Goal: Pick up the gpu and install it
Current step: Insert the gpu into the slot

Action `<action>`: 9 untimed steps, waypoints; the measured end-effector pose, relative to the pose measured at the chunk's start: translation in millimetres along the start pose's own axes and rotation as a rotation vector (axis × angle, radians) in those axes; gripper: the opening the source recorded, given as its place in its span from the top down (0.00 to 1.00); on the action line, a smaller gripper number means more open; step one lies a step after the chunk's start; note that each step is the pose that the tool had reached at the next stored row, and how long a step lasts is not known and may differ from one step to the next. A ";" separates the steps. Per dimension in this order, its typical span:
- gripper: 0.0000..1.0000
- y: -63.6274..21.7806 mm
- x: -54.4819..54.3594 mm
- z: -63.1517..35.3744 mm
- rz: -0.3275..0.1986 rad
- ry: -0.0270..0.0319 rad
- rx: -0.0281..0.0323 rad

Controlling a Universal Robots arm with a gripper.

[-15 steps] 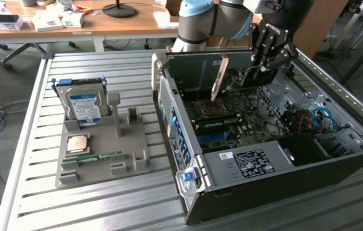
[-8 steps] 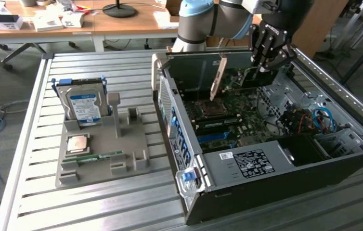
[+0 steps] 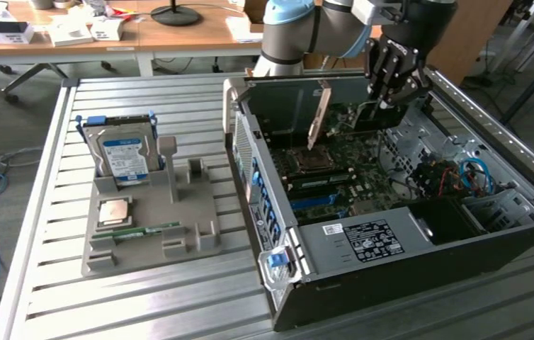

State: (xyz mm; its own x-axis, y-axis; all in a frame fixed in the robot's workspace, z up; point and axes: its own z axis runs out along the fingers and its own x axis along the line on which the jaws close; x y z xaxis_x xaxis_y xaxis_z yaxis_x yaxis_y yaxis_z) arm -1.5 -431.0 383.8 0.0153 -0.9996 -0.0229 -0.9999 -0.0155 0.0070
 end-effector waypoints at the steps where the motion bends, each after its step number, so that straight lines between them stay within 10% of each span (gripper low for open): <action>1: 0.74 0.4 0.0 0.2 0.004 0.0001 0.0001; 9: 0.74 2.0 0.1 1.7 0.030 -0.0003 0.0007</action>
State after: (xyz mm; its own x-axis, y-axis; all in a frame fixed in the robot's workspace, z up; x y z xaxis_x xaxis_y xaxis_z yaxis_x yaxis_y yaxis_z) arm -3.5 -431.0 382.1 -0.0143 -0.9996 -0.0230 -0.9999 0.0141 0.0070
